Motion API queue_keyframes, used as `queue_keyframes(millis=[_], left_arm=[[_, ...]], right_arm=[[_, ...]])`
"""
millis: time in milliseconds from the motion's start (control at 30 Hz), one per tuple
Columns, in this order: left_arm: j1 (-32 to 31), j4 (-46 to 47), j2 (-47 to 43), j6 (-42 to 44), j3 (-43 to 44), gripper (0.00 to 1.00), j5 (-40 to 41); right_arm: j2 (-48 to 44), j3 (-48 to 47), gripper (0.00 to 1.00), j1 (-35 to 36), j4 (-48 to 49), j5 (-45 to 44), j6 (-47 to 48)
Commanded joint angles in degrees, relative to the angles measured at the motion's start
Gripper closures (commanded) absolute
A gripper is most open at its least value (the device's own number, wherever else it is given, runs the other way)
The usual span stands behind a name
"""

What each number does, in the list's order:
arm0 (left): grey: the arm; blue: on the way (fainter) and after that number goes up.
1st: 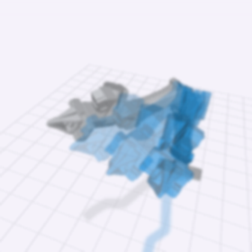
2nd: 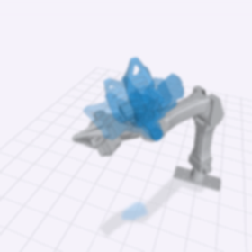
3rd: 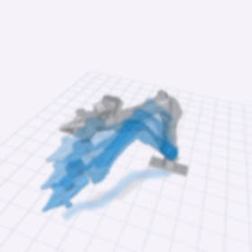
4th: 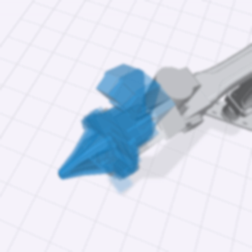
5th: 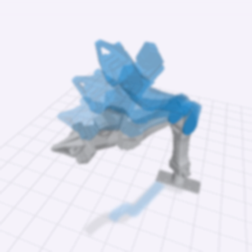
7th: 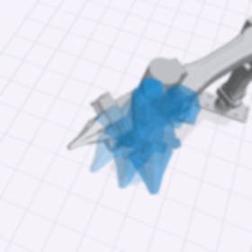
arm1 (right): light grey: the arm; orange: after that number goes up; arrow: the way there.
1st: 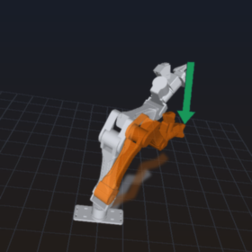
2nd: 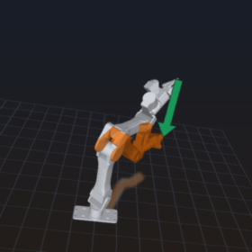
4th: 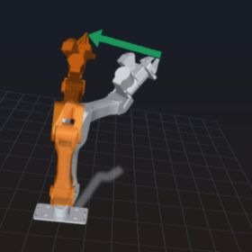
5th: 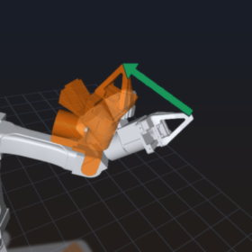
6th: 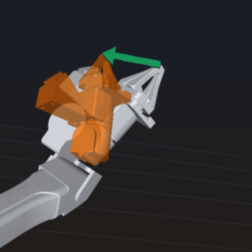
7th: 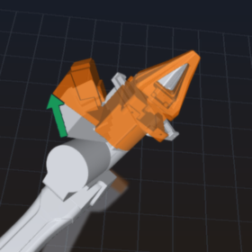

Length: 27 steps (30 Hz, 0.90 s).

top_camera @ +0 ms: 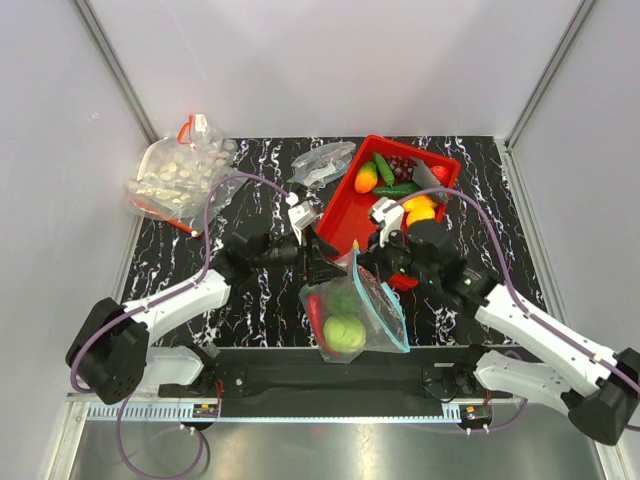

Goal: Place the food in the zip-top bag and seal the zipper
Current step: Zip the zipper food storage bag at the center of the board.

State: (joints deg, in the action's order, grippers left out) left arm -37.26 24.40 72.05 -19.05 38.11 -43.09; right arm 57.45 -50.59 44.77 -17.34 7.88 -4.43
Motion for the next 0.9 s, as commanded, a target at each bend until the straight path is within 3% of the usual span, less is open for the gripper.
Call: queue_keyframes(millis=[0, 233, 700, 867], left_arm=[[0.6, 2.7, -1.4, 0.7, 1.5, 0.25, 0.8], [1.8, 5.9, -2.7, -1.6, 1.4, 0.21, -1.8], [5.0, 3.4, -2.1, -0.6, 6.5, 0.17, -3.8], [9.6, 3.5, 1.1, -1.3, 8.8, 0.20, -12.3]], right_arm=[[-5.9, 3.2, 1.00, -0.5, 14.5, -3.5, -0.8], [-11.0, 6.1, 1.00, -0.5, 16.8, 0.1, 0.1], [-6.3, 2.0, 1.00, -0.5, 14.1, 8.5, 2.6], [-4.0, -0.3, 1.00, -0.5, 11.0, 12.3, 4.2]])
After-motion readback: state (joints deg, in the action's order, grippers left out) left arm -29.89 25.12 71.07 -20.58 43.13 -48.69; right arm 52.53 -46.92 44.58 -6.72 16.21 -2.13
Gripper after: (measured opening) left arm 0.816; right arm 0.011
